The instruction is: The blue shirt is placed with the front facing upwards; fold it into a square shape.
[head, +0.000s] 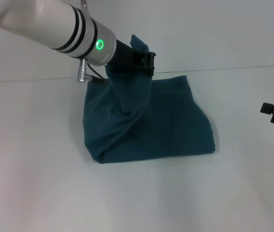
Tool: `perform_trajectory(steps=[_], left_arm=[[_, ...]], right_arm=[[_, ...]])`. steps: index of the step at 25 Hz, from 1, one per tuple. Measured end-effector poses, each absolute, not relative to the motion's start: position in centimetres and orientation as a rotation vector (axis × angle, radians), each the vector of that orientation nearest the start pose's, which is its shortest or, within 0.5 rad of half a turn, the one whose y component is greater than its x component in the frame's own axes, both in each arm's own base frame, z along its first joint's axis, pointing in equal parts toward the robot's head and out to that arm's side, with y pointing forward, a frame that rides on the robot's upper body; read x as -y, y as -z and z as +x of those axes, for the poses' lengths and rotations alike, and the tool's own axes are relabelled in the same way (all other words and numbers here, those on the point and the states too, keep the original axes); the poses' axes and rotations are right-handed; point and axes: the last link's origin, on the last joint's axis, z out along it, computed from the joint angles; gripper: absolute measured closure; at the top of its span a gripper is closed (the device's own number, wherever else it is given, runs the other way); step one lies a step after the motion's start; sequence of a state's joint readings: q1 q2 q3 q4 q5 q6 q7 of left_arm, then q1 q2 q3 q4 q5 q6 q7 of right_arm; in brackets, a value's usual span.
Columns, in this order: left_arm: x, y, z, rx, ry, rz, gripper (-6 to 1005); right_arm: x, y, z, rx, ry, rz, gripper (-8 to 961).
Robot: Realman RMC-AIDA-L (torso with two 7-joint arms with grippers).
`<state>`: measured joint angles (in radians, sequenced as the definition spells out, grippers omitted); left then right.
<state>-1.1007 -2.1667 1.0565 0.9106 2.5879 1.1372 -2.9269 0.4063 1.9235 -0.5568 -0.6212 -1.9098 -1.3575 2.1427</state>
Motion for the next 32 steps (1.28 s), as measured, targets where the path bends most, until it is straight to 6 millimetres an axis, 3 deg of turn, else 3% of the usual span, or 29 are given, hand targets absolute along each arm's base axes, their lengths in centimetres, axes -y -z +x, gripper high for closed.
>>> perform_trajectory(steps=[8, 17, 22, 32], left_arm=[[-45.3, 4.5, -4.9, 1.306, 0.189, -2.363, 949], [-45.6, 5.0, -3.7, 1.288, 0.341, -2.404, 945], [-45.5, 5.0, -3.3, 1.283, 0.379, -2.421, 726], [-45.2, 3.5, -4.0, 1.3, 0.522, -2.426, 515]], right_arm=[[-33.4, -9.0, 35.1, -1.657, -0.87, -1.915, 160], [-33.3, -8.8, 35.4, -1.667, -0.86, -1.908, 160], [-33.3, -8.8, 35.4, -1.667, -0.855, -1.906, 160], [-33.4, -8.8, 35.4, -1.666, -0.851, -1.906, 161]])
